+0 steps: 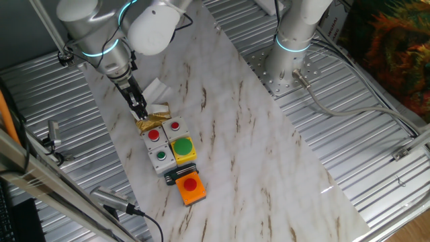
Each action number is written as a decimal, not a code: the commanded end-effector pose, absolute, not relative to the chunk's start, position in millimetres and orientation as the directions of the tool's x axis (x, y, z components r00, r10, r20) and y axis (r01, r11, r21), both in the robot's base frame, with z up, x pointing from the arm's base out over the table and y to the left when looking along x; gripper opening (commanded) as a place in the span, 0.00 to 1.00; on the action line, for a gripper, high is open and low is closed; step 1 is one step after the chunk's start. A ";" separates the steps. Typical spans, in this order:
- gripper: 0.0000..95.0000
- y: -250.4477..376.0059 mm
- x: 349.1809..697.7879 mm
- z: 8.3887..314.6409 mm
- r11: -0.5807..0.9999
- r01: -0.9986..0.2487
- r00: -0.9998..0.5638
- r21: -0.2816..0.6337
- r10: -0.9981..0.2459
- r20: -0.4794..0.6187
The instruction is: Pull out a napkin
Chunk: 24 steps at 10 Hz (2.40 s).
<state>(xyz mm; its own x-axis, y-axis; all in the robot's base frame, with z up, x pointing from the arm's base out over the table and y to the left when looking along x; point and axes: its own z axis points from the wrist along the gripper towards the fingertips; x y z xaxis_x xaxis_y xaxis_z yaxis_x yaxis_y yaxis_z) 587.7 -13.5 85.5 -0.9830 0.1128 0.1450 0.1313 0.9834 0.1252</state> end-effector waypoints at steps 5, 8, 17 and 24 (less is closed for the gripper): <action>0.00 -12.9 586.8 85.7 0.984 0.131 -0.983 0.124 0.112 0.146; 0.00 -12.9 586.8 85.7 0.984 0.131 -0.983 0.125 0.112 0.146; 0.00 -3.7 573.5 126.1 0.981 0.149 -0.978 0.128 0.128 0.163; 0.00 -7.2 545.5 178.6 0.982 0.135 -0.977 0.131 0.110 0.181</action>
